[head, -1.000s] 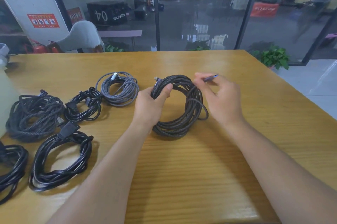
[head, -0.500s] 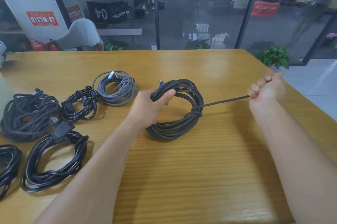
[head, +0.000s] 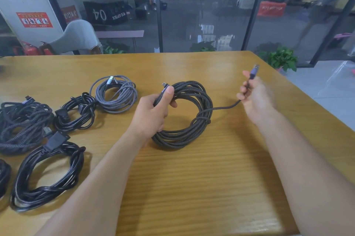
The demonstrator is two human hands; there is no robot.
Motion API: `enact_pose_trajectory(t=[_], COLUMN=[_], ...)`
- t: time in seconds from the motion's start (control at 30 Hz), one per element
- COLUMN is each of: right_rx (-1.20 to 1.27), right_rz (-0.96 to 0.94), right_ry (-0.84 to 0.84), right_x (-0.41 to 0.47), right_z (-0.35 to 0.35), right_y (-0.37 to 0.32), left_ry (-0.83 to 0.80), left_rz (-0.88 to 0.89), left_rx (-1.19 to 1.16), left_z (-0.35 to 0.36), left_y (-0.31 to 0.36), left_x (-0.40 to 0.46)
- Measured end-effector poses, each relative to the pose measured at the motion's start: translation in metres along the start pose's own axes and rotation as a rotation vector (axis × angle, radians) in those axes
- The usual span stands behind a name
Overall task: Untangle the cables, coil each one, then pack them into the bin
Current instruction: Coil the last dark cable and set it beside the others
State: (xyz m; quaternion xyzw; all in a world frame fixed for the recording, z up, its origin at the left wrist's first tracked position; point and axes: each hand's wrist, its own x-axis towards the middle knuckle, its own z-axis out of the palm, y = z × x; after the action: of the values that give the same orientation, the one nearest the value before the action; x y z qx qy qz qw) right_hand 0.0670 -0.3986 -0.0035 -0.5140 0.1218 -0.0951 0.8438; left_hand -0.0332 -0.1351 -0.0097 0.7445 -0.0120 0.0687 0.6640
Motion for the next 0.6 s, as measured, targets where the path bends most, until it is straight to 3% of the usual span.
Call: enact_pose_trajectory(t=[0.1, 0.2, 0.3, 0.47, 0.6], right_rx=[-0.26, -0.539, -0.722, -0.693, -0.459], right_rz=[-0.125, -0.281, -0.281, -0.079, 0.16], right_ry=[-0.147, -0.182, -0.371, -0.633, -0.815], right_x=[-0.01, -0.022, -0.028, -0.036, -0.052], right_z=[0.005, 0.01, 0.013, 0.017, 0.02], right_y=[0.011, 0.018, 0.024, 0.02, 0.016], left_ry=[0.003, -0.001, 0.009, 0.014, 0.035], left_rz=[0.019, 0.045, 0.054, 0.069, 0.071], left_rx=[0.003, 0.006, 0.023, 0.053, 0.075], left_z=[0.001, 0.002, 0.003, 0.001, 0.002], left_y=[0.0, 0.0, -0.002, -0.005, -0.005], left_x=[-0.001, -0.001, 0.001, 0.002, 0.002])
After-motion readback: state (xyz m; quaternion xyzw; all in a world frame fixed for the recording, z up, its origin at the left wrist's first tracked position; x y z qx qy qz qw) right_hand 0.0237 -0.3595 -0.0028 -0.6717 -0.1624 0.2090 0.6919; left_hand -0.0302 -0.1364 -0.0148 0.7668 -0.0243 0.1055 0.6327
